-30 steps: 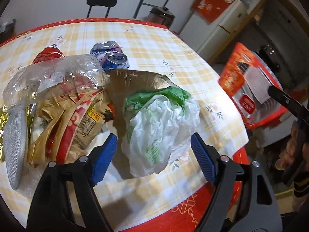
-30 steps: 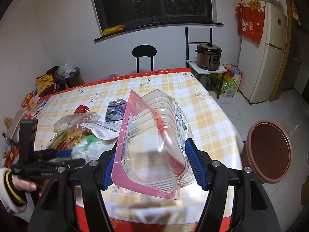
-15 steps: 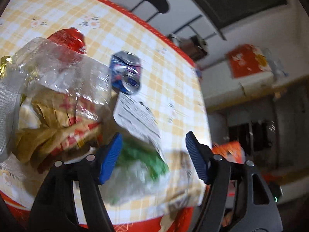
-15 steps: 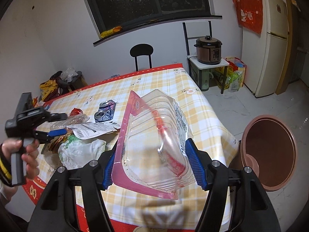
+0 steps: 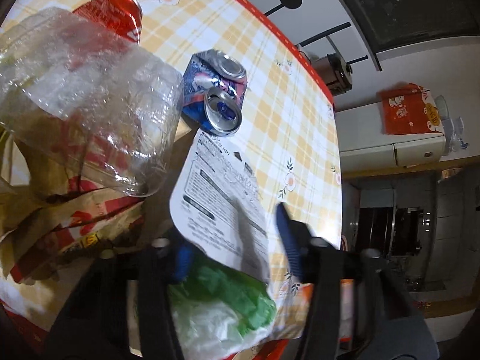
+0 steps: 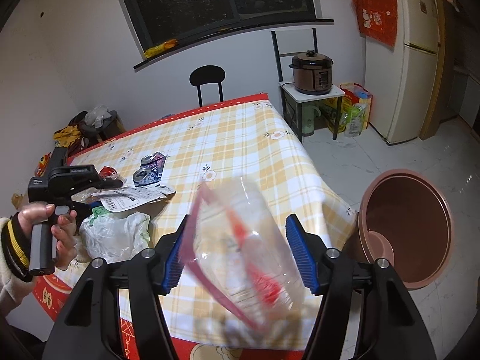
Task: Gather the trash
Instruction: 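Grasp the white paper label sheet with the left tool while the right tool holds the box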
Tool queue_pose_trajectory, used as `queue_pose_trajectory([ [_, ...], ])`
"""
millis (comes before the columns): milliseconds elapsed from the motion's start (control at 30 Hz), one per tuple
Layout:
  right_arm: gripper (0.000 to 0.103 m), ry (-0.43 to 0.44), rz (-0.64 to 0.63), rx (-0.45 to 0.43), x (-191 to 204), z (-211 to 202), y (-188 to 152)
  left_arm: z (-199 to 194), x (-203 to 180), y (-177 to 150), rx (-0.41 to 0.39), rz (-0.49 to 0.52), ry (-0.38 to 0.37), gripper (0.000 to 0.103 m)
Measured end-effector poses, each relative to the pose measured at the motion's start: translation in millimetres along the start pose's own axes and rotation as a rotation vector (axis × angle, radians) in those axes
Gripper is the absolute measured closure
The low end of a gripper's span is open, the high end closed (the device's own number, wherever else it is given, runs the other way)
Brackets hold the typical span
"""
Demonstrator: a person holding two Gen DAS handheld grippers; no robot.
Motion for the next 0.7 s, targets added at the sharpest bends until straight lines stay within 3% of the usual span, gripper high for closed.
queue_pose_trajectory([
  [100,0.044,-0.005,0.001,0.001,1.2,0.0,-1.7,0.9,1.9,-1.0,0.005,0.012,0.011,0.079],
  [367,0.047,-0.001,0.026,0.072,-3.3,18.6,-14.4,-12.2,-0.6,-4.8,-0.022,0.066,-0.009,0.083],
  [433,0.066,0.014,0.025,0.087,-3.4,22.7,-17.6,-17.0,-5.7,-6.8,-0.034,0.094,-0.023,0.083],
  [533,0.080,0.010,0.035,0.113,-6.5,29.3,-23.1,-24.3,-11.0,-8.9,-0.048,0.117,-0.038,0.084],
  [700,0.080,0.002,0.031,0.147,-9.1,33.7,-31.5,-36.5,-18.4,-13.2,-0.061,0.128,-0.057,0.084],
])
Point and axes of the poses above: each gripper's, at about its wrist camera, not at the fingertips, and z roughly the way its jaws point, x to its left, y to its top, the point moved 2 cm from there along z, roughly the way its jaws point, and after that the axes turned 2 degrees about -y, right-handed, at the moved point
